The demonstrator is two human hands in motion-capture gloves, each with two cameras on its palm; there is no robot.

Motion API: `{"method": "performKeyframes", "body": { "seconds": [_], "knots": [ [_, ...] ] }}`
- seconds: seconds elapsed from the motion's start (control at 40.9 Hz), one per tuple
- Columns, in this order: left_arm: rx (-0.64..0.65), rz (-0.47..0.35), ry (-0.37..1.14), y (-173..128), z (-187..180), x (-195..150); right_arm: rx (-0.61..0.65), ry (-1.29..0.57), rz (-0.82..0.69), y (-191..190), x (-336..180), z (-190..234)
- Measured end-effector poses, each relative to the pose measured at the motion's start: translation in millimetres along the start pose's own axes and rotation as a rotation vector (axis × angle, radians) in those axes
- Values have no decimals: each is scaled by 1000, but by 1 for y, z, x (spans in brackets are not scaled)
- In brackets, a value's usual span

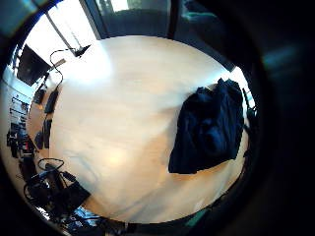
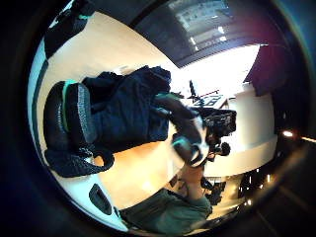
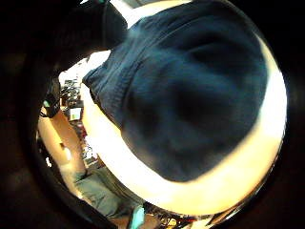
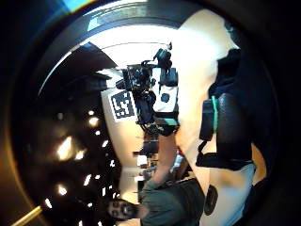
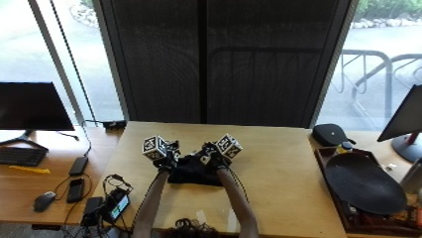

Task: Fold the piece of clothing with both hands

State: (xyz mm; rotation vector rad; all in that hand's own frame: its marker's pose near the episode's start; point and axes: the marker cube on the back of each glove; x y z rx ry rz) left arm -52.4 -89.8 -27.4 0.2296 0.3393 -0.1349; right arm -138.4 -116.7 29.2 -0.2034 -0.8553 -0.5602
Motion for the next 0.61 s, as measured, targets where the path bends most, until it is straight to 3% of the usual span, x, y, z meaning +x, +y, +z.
{"method": "performKeyframes", "body": {
  "seconds": [0.098, 0.171, 0.294, 0.416, 0.612],
  "knots": [
    [29, 41, 1, -1, -2, 8, 166, 402, 88, 13, 3, -54],
    [24, 43, -6, 3, -3, 15, 239, 558, 175, 30, -6, -81],
    [32, 36, -98, 4, -4, 20, 328, 670, 119, 44, -17, -108],
    [22, 64, -99, 8, -3, 33, 353, 948, 366, 64, 1, -132],
    [-2, 52, -112, 13, -2, 37, 368, 1013, 411, 68, 8, -143]
  ]
}}
